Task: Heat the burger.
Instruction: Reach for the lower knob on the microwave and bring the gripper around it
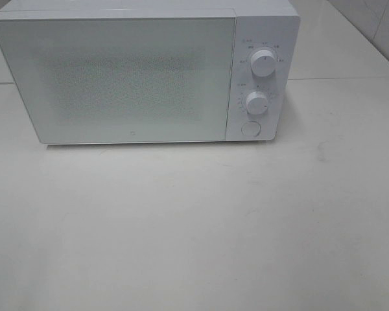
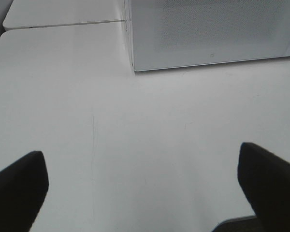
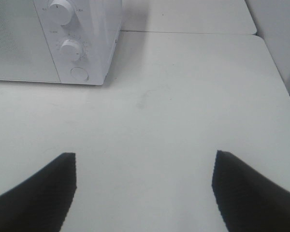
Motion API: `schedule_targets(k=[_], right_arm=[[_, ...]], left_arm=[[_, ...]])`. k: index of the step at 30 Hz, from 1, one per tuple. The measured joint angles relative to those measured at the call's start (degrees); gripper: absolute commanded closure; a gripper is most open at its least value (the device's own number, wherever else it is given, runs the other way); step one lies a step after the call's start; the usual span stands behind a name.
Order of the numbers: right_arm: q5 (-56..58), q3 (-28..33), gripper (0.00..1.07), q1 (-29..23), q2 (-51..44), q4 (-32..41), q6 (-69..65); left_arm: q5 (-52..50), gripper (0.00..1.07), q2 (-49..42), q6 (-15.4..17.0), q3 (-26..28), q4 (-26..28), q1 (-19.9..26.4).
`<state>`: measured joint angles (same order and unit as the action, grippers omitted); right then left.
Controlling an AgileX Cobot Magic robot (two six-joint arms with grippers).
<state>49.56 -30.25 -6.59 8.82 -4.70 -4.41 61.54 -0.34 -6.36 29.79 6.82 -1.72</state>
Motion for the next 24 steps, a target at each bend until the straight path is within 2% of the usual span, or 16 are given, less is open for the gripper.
schedule_targets(k=[3, 5, 24], right_arm=[[-0.97, 0.0, 0.32, 0.0, 0.86, -0.63, 0.0], [-5.39, 0.0, 0.32, 0.0, 5.33, -2.58, 0.0], [-29.85, 0.0, 0.32, 0.0, 24.87, -2.69, 0.0]], left_arm=[[0.0, 0.07, 0.0, 0.0, 0.0, 0.0, 0.0], [0.0, 0.07, 0.0, 0.0, 0.0, 0.0, 0.0], [0.0, 0.07, 0.0, 0.0, 0.0, 0.0, 0.0]])
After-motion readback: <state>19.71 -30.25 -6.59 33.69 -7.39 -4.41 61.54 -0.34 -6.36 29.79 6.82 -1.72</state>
